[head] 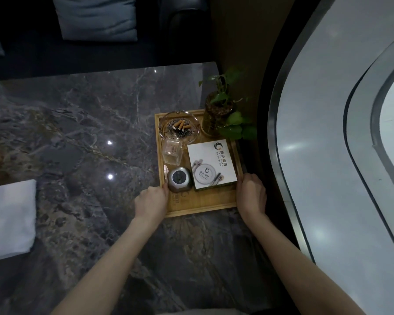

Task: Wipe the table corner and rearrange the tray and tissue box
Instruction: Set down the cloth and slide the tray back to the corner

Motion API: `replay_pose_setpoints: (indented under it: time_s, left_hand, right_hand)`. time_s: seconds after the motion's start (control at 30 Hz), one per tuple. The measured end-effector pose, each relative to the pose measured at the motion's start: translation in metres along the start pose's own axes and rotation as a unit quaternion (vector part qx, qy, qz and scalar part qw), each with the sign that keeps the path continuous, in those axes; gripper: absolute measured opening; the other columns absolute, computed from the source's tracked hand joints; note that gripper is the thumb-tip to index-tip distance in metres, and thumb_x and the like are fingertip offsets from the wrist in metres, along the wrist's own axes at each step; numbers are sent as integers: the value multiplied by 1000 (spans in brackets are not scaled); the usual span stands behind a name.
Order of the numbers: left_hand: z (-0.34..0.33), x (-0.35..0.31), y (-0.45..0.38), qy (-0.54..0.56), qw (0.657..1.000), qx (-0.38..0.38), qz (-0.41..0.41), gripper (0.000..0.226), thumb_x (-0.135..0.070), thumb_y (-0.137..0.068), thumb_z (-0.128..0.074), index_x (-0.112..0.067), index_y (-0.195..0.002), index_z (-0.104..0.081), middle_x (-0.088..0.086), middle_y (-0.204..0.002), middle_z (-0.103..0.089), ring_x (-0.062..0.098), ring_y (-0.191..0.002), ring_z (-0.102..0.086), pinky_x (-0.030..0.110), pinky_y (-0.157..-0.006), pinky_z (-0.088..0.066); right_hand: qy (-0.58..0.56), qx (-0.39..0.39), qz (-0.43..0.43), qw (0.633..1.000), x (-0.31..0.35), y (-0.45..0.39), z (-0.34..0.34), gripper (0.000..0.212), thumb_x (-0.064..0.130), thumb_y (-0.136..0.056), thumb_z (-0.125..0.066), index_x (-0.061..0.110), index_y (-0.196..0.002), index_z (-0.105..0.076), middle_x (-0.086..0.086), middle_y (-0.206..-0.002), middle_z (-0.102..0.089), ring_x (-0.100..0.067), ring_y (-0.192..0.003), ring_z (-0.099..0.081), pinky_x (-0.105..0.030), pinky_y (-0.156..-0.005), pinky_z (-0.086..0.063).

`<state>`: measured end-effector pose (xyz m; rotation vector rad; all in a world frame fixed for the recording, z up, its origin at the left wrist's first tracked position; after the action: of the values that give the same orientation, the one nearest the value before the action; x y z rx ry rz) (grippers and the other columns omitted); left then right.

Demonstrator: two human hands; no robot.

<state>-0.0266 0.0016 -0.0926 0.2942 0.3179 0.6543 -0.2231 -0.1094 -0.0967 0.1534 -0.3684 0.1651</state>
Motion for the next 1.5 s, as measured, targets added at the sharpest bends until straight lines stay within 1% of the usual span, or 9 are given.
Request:
replay_pose_setpoints:
  time_s: [0.17, 0.37, 0.53, 0.7, 0.8, 0.93, 1.1, 1.27, 1.5]
  left_hand:
    - [-2, 2, 2, 1, 1000, -2, -5, 51, -32, -98, -23, 1, -96, -63, 22, -101, -65, 39, -96, -60, 44, -78, -47]
    - [1, 5, 3, 22, 1000, 3, 10, 51, -36, -97, -24, -2, -99, -61, 20, -103, -64, 38, -96, -60, 43, -78, -45]
    - [2, 2, 38, 76, 993, -90, -5, 18, -22, -95, -39, -7, -96, -49, 12, -94, -60, 30, -83, -60, 35, -64, -41]
    - [-28, 6, 67, 25, 990, -121, -66, 38, -19, -84, -59, -2, -118, -51, 20, -114, -58, 35, -102, -59, 44, -79, -51]
    - [-41, 10, 73, -13, 991, -116, -65, 51, -33, -94, -33, -2, -134, -39, 15, -141, -45, 30, -129, -44, 46, -107, -29]
    - [-49, 15, 68, -16, 995, -77, -58, 69, -41, -95, 2, 1, -135, -33, 14, -140, -46, 25, -130, -43, 42, -110, -11]
    - [-52, 18, 58, 9, 992, -91, -92, 72, -51, -87, 13, -4, -136, -7, 7, -150, -21, 14, -136, -12, 42, -111, -9]
    - [-51, 14, 50, 12, 990, -92, -103, 69, -50, -90, 7, -1, -136, -11, 6, -145, -18, 18, -134, -20, 44, -108, -15]
    - [-50, 4, 34, 34, 988, -83, -125, 80, -59, -77, 23, -8, -136, 5, 0, -147, 2, 14, -137, 1, 38, -113, 0]
  right_hand:
    - [-2, 10, 2, 1000, 1, -1, 0, 25, 13, -95, -44, -6, -99, -58, -23, -99, -59, -37, -89, -57, -41, -66, -46]
    - [22, 51, -8, 998, -3, 2, 1, 20, -2, -91, -43, -4, -107, -55, -21, -107, -57, -34, -95, -57, -31, -67, -41]
    - [25, 17, 36, 999, -5, 37, 2, 33, 3, -89, -44, 0, -121, -52, -20, -118, -60, -32, -104, -57, -41, -84, -50]
    - [38, 26, 99, 994, -14, 77, -10, 49, 25, -95, -35, 9, -141, -29, -12, -150, -31, -25, -139, -27, -42, -115, -15]
    - [75, 82, 148, 983, -15, 92, -21, 65, 45, -90, -14, 13, -146, -3, -3, -157, -7, -15, -144, -2, -40, -115, 5]
    - [56, 110, 139, 983, -18, 96, -30, 68, 55, -86, -7, 21, -138, 21, 5, -149, 21, -8, -138, 21, -36, -114, 14]
    - [46, 95, 125, 987, -15, 97, -33, 72, 57, -85, -8, 17, -139, 20, 1, -149, 20, -13, -139, 18, -31, -111, 18]
    - [45, 79, 119, 989, -15, 87, -31, 72, 57, -86, -10, 15, -139, 17, 0, -149, 18, -14, -139, 19, -23, -106, 28]
    - [59, 81, 130, 986, -14, 67, -27, 77, 65, -82, 1, 15, -138, 20, 0, -148, 22, -15, -139, 20, -25, -105, 27]
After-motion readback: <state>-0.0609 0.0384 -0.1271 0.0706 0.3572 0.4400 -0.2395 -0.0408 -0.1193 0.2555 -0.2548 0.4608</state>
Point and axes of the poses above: each hand's wrist, its own y-axis away from the middle knuckle, its own z-axis out of the back of the hand, x = y × z, the point moved 3 cm from there along -y, towards the middle knuckle
